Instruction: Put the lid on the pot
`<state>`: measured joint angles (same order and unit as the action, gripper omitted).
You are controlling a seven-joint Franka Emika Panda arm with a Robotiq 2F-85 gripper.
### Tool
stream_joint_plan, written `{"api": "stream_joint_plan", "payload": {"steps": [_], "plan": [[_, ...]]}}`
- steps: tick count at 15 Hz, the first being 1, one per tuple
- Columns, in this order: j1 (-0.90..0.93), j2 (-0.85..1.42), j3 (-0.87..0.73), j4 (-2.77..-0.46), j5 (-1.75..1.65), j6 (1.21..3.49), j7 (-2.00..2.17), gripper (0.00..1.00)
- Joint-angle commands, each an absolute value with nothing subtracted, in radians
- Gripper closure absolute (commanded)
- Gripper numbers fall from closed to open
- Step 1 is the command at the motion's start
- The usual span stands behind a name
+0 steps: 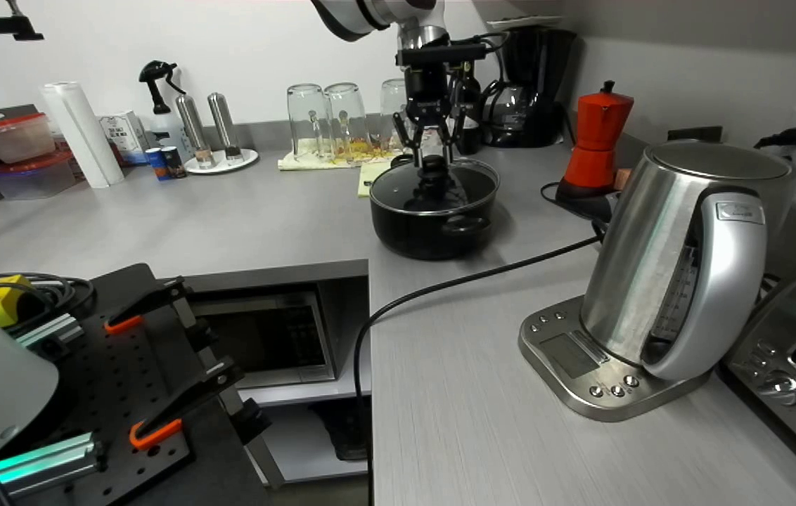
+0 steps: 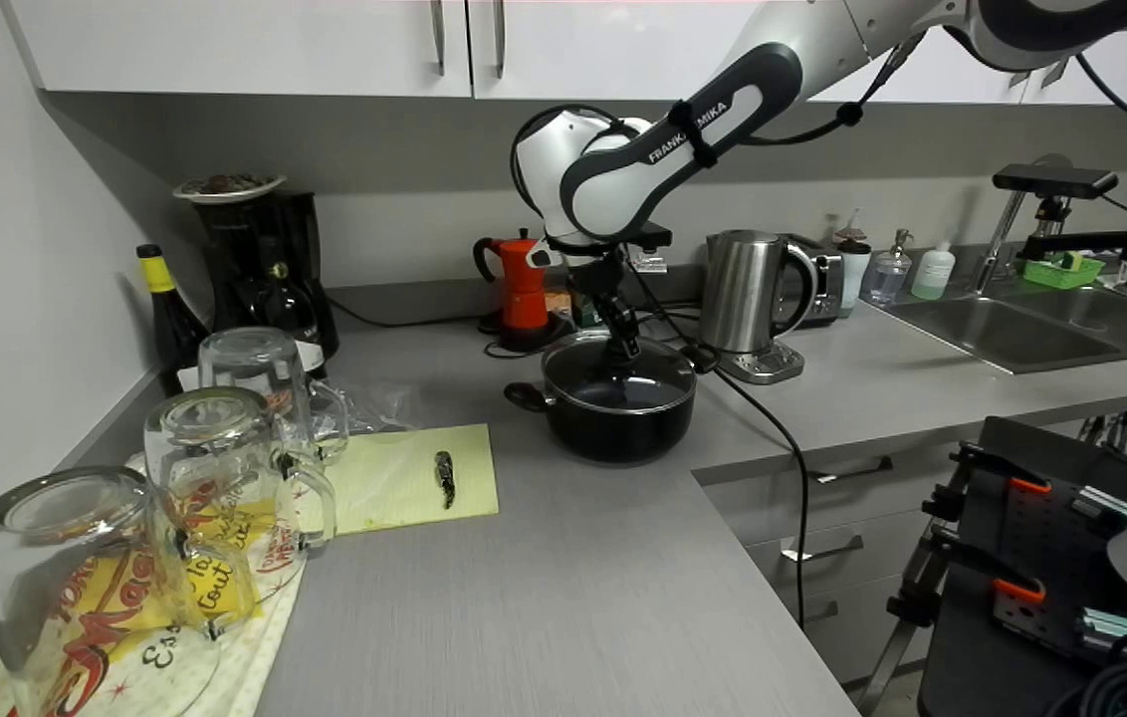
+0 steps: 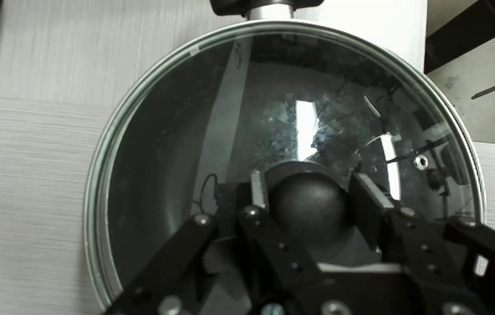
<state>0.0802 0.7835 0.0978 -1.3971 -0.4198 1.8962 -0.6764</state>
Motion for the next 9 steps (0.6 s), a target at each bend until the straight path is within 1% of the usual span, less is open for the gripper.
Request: {"api": "stream_joint_plan", "payload": {"steps": [1,9], "plan": [[0.098,0.763,0.087,-1.38,-0.426,1.854,-0.704,0.76],[0.102,0.757,0.083,-1.377,-0.433,1.852,-0.703,0.76]]}}
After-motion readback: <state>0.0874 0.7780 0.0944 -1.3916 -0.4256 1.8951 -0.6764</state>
